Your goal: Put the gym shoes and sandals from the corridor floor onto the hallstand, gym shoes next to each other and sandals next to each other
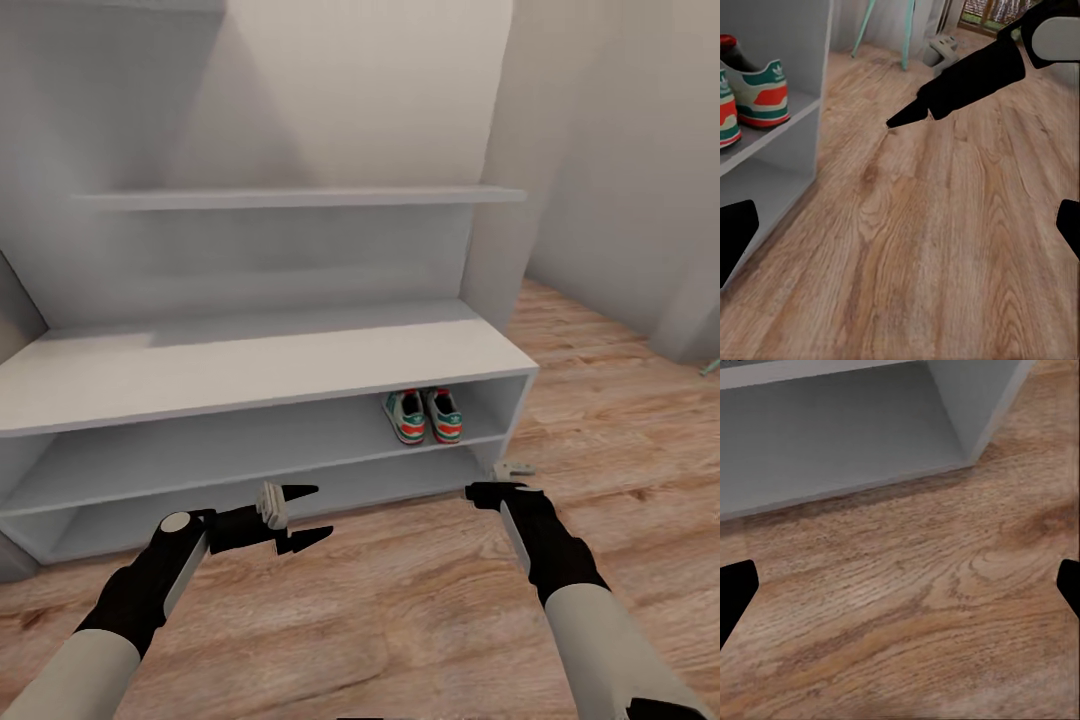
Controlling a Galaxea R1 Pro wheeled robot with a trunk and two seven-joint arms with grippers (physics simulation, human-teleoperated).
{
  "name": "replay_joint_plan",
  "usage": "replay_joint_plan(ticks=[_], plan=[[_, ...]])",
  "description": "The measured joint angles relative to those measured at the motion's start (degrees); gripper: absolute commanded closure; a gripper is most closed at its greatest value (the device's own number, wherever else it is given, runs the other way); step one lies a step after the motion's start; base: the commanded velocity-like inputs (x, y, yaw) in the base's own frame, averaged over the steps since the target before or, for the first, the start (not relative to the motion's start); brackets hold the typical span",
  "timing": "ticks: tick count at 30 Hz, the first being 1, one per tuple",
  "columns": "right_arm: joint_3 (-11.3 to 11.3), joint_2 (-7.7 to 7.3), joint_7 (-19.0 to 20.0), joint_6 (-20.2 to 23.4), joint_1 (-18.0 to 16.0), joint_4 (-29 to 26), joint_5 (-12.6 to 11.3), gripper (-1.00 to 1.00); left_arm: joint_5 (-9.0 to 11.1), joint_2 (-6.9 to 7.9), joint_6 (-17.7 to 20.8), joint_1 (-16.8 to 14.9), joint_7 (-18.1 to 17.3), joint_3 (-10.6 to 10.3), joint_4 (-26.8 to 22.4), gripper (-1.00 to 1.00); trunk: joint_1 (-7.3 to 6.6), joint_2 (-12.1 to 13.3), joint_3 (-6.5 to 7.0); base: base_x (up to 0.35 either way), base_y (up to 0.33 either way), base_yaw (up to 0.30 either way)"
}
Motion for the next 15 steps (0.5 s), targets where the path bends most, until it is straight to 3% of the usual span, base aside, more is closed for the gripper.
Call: replay_joint_plan(ticks=[15], plan=[[-1.47, -0.08, -0.05, -0.09, 0.04, 0.03, -0.01, -1.0, 0.0, -0.03, 0.0, 0.0, 0.11, 0.0, 0.12, -1.0, 0.0, 0.0, 0.55, 0.0, 0.0, -0.286]])
